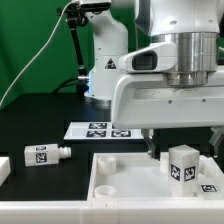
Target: Assemble one leg
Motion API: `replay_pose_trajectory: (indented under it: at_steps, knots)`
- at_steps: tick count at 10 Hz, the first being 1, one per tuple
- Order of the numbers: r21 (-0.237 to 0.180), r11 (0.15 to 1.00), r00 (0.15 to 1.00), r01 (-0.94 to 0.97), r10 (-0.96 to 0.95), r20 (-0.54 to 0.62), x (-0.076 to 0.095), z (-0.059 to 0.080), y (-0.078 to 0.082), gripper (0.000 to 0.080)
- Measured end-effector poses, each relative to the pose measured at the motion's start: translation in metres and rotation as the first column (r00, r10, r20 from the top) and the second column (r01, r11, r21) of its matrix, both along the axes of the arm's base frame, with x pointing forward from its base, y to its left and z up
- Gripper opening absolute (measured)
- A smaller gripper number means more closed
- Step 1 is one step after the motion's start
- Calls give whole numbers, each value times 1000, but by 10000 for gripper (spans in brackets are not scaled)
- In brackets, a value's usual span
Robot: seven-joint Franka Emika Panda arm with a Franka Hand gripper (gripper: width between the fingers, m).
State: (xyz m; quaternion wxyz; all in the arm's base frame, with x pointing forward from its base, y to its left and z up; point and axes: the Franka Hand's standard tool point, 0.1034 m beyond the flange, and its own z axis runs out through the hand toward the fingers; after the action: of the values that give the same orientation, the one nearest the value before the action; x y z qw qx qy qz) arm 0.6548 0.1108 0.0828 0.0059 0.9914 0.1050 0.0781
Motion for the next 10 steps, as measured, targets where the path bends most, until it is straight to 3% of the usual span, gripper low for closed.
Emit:
replay_pose_trajectory:
  at_steps: [3, 5, 8, 10]
  knots:
    - [-24, 997, 997, -76, 76, 0, 0, 0, -1, 622]
    - [-24, 997, 997, -73, 73, 0, 0, 0, -1, 283]
    - [-12, 1000, 1000, -8, 8, 4, 0, 0, 0, 284]
    - [33, 976, 977, 213, -213, 3, -1, 0, 4, 284]
